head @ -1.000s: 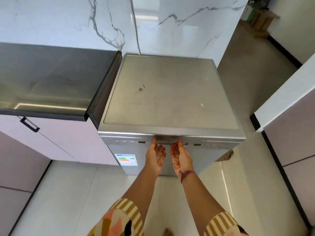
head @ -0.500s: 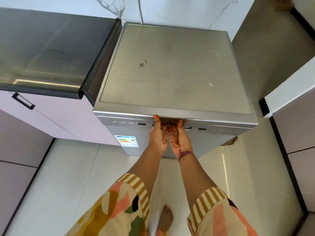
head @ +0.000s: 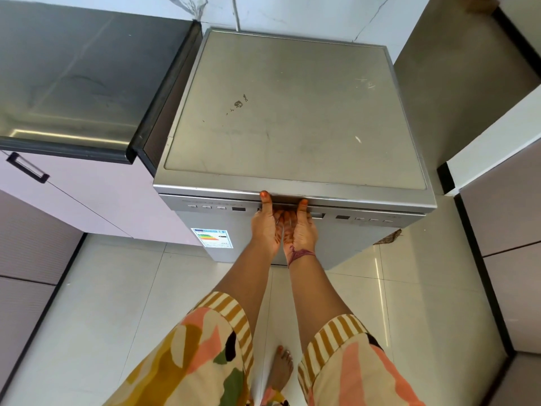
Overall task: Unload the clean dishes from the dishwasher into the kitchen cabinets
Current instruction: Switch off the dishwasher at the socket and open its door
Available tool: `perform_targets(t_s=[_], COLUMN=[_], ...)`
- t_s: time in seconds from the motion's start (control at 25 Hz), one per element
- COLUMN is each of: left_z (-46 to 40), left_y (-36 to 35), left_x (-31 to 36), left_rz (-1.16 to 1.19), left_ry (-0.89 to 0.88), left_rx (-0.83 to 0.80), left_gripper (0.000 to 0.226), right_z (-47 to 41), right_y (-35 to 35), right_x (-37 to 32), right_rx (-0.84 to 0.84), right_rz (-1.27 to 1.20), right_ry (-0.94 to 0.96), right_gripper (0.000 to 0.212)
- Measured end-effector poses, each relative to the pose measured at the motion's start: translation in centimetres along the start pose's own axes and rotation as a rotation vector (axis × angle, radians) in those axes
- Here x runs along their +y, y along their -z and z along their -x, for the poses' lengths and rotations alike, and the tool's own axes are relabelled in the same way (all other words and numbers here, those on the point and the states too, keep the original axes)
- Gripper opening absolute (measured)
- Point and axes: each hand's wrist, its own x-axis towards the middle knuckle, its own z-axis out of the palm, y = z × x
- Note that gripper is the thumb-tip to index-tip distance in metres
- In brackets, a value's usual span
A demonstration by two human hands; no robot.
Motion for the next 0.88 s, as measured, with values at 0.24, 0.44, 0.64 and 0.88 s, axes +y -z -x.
perform_targets(t_s=[0.24,0.44,0.64,0.88], left_z=[4.0,7.3,10.5,14.3], left_y=[2.2,5.7,9.0,13.9], left_x=[-2.5,-4.9,-6.8,-11.0], left_rz=[-0.057,0.044,0.003,0.02], left_ry=[0.096,0.218,0.237,0.317], left_rx=[0.126,0.091,0.139,0.2], left_gripper=[0.043,0.05,0.048,0.075], right_z=[4.4,8.6,11.5,15.2], right_y=[1.8,5.6,10.3,17.2], right_x=[1.4,2.7,3.9,6.2], right_rx=[0.241,0.247,0.207,0.255], right_rz=[0.091,0.075,0.169,0.212], right_ry=[-0.039,-0.07,-0.076,-0.12], right_gripper=[0.045,0.047,0.051,0.034])
